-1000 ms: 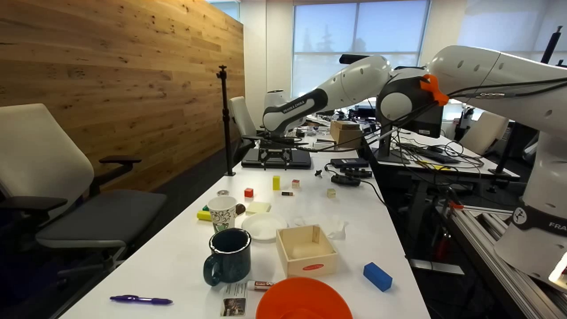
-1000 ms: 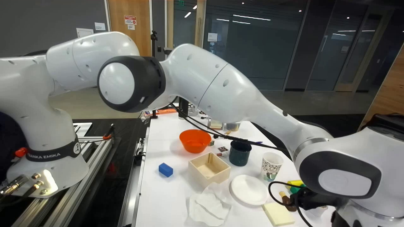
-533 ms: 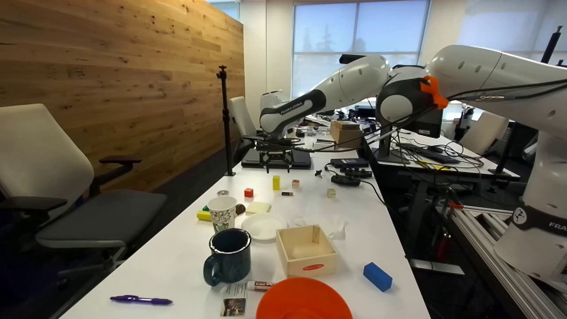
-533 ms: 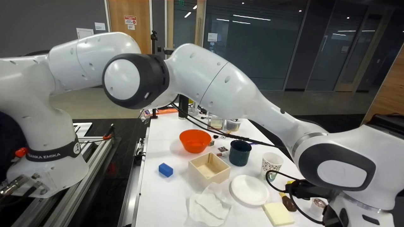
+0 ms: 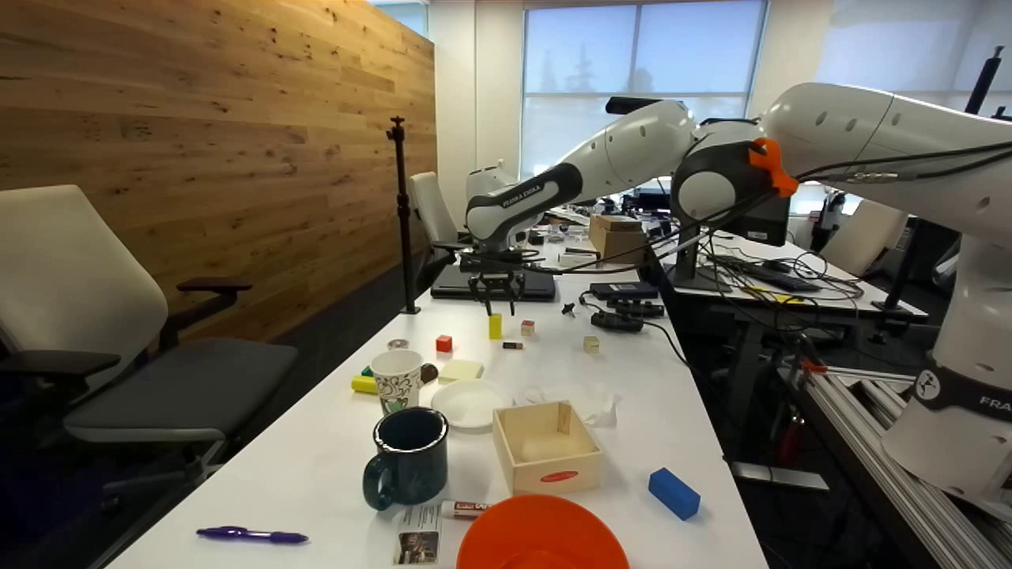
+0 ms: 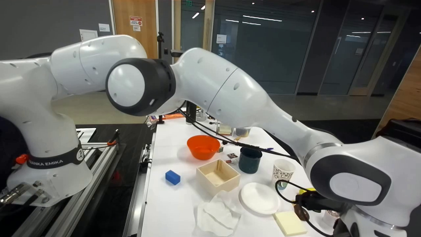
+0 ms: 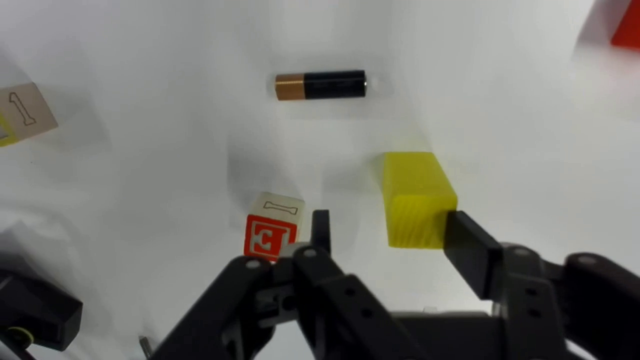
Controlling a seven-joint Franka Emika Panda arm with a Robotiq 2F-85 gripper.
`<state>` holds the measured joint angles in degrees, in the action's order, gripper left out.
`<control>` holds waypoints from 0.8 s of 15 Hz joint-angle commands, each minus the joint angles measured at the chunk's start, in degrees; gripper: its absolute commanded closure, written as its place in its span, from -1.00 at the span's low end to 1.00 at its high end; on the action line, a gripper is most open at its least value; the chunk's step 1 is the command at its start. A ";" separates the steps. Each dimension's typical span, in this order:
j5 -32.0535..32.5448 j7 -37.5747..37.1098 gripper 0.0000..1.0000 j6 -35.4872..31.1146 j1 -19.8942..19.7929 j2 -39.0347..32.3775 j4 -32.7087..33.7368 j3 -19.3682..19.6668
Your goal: Place the yellow block on its side.
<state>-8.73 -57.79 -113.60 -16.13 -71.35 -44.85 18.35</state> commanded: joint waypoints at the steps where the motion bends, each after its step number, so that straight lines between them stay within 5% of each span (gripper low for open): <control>1: -1.16 -1.01 0.40 1.08 -0.89 -0.91 1.62 -0.83; 5: -1.17 -0.57 0.95 1.10 -0.99 -0.82 1.53 -1.41; 7: -1.17 -0.48 1.00 1.27 -0.99 -0.83 1.53 -1.46; 10: -1.24 -0.18 1.00 1.23 -1.06 -0.67 1.47 -1.62; 11: -1.18 -0.04 0.48 1.22 -1.06 -0.58 1.40 -1.62; 12: -1.25 0.11 0.44 1.26 -1.12 -0.39 1.31 -1.71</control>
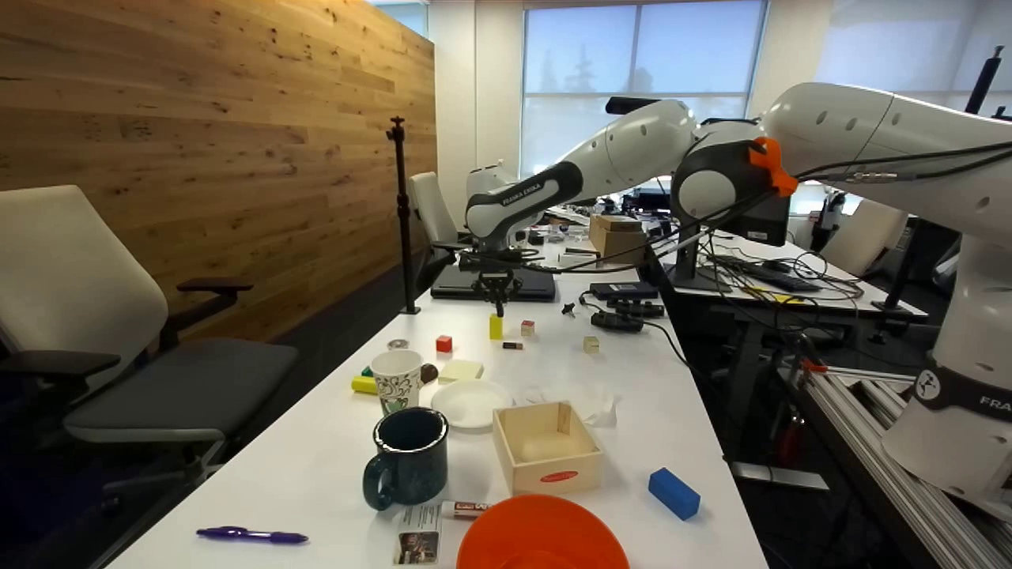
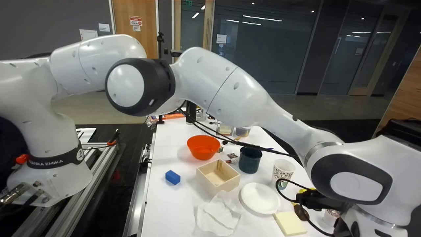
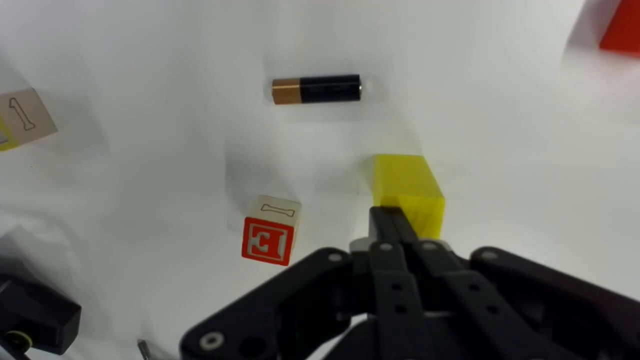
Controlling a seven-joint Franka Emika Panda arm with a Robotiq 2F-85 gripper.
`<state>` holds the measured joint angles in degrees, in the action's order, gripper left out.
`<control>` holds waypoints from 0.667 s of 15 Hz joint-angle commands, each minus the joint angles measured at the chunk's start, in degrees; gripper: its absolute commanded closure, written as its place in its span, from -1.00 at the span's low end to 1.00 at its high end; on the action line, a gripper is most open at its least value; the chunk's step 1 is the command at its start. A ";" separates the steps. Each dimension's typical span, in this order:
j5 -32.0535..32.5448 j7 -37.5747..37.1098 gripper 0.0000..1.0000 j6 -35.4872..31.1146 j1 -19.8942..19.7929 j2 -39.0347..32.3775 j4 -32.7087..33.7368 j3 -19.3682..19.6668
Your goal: Place the yellow block on its side.
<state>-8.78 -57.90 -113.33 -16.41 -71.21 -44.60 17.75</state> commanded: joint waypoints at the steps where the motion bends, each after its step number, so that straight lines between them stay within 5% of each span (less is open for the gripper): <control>1: -1.22 0.29 0.34 1.07 -0.87 -0.29 0.94 -1.14; 10: -2.11 1.71 -0.92 1.34 -3.13 0.30 1.07 -4.17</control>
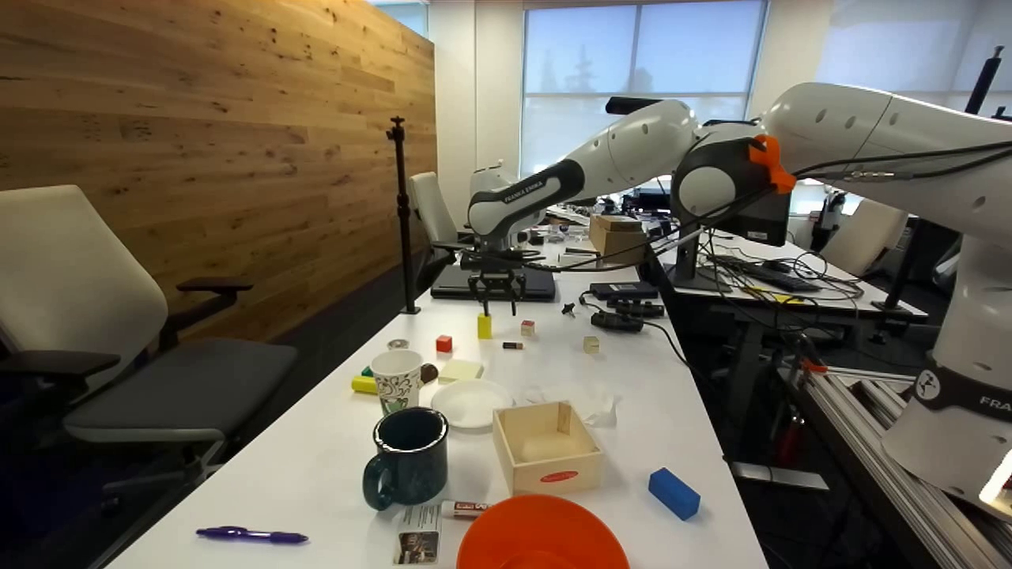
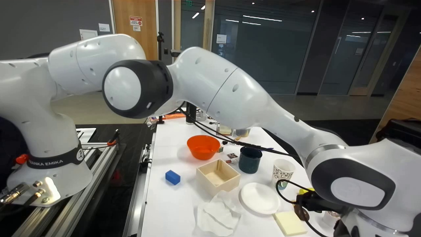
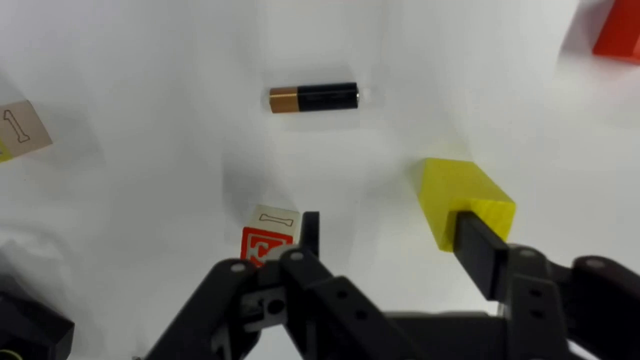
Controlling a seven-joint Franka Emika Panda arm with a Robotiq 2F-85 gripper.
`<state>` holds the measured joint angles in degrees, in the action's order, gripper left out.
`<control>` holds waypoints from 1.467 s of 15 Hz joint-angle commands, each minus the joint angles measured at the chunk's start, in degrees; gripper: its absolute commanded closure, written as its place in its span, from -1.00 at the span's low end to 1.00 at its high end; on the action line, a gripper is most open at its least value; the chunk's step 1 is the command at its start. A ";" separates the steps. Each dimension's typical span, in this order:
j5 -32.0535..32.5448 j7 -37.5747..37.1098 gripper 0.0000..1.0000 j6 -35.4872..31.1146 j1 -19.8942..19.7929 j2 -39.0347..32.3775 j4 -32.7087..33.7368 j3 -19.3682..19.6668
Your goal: Place the yellow block on its side.
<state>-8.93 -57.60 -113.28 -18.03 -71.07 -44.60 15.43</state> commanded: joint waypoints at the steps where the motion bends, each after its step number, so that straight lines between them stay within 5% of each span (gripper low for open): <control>1: -1.93 1.39 -0.98 1.44 -1.77 0.23 1.14 -2.34; 16: -1.27 0.84 -1.00 -4.68 -4.03 -1.45 2.58 -7.54; 17: -1.19 0.92 -0.93 -4.77 -4.04 -1.51 2.54 -7.59; 19: -0.96 0.96 -0.44 -5.18 -4.00 -1.67 2.54 -7.49; 22: -0.82 0.98 -0.08 -6.04 -4.14 -2.05 2.68 -7.32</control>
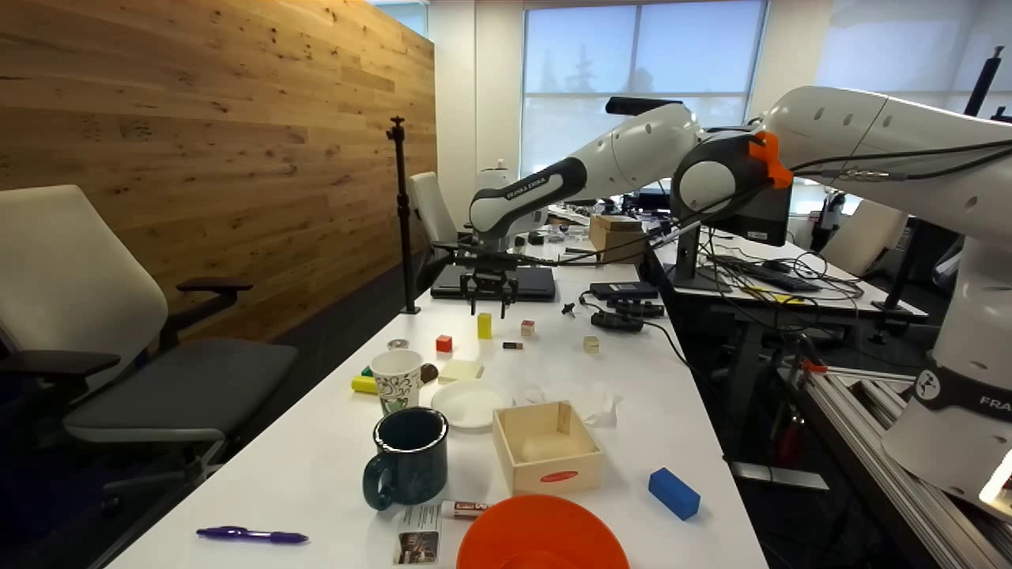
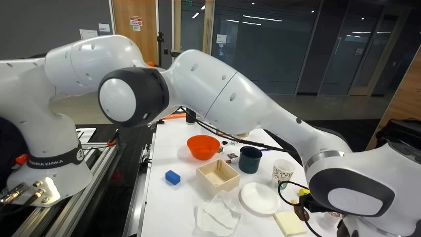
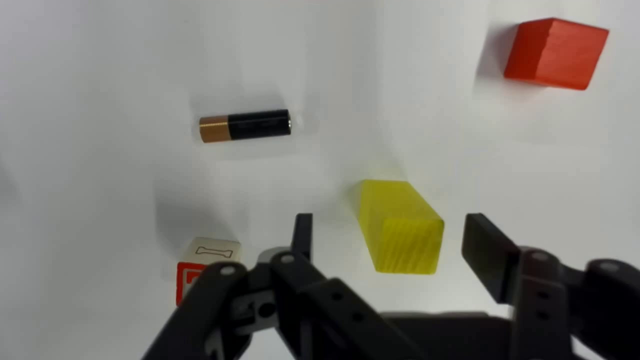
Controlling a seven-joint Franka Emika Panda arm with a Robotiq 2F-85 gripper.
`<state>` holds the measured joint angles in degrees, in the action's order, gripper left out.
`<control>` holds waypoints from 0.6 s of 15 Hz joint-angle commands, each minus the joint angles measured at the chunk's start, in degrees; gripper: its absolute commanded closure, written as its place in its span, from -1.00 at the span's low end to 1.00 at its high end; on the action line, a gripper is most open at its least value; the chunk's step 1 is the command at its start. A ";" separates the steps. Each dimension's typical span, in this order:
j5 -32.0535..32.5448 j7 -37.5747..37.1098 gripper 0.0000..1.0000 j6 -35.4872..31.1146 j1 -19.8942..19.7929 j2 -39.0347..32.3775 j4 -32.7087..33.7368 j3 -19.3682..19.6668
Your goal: Place the yellow block on its side.
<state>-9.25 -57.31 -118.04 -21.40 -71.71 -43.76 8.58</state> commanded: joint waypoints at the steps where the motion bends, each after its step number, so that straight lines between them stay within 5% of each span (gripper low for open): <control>1: -0.46 0.72 0.06 -1.66 -0.82 -1.54 1.85 -0.45; 6: -0.55 1.04 0.74 -2.69 -1.18 -1.95 1.79 -0.67; 9: 0.13 2.14 0.82 -6.27 -0.59 -1.35 1.00 -0.24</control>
<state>-9.24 -57.01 -120.84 -21.81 -72.46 -43.74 8.58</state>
